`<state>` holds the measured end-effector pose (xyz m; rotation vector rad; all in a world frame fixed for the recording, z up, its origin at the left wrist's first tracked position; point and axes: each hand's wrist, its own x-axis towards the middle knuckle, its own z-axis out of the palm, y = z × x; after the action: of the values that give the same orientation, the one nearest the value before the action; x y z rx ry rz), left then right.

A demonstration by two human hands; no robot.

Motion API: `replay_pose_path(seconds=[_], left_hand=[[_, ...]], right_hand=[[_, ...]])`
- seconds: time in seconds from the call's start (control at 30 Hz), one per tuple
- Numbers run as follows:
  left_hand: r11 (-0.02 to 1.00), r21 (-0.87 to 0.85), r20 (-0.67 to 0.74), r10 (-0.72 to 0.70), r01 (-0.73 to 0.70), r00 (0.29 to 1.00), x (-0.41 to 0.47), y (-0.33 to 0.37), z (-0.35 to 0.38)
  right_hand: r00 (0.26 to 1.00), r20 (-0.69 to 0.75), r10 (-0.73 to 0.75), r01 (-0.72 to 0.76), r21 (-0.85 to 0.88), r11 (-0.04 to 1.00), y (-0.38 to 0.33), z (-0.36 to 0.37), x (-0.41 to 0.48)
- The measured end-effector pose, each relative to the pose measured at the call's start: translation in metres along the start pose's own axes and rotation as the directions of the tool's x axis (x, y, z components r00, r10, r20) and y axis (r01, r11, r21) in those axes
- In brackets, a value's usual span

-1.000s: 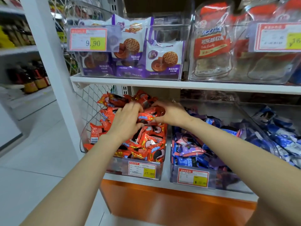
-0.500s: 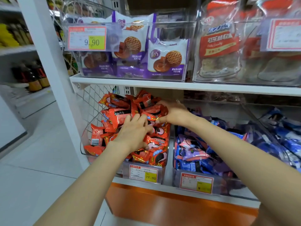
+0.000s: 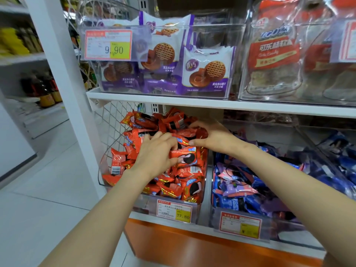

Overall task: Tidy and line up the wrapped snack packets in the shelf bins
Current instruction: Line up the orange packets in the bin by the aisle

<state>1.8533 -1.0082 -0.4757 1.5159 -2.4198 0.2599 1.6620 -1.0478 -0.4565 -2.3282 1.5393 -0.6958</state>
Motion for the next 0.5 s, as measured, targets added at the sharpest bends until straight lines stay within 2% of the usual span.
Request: replay_pose_path(seconds=[0.1,0.2,0.33,0.43,0.5], left_hand=[[0.998,-0.016,-0.038,-0.059,0.058,0.998,0.005,0.002,-0.001],[0.996,-0.011,-0.069,-0.095,0.094,0.993,0.009,0.005,0.0],[0.995,0.015,-0.158,-0.095,0.099,0.983,0.011,0.008,0.001],[0.996,-0.014,-0.203,-0.093,0.092,0.975,0.01,0.009,0.001],[0.997,-0.072,-0.291,-0.042,0.022,0.956,0.007,0.009,-0.001]], right_hand=[[0.999,0.042,-0.015,0.013,0.044,0.999,-0.003,-0.002,-0.004],[0.997,0.076,-0.036,0.043,-0.103,0.994,-0.004,0.003,-0.007],[1.0,-0.026,-0.014,0.006,-0.279,0.96,-0.007,0.012,-0.006],[0.998,-0.055,-0.011,-0.007,-0.312,0.95,-0.008,0.013,0.0],[0.998,-0.055,0.0,-0.017,-0.306,0.952,-0.008,0.013,0.002]])
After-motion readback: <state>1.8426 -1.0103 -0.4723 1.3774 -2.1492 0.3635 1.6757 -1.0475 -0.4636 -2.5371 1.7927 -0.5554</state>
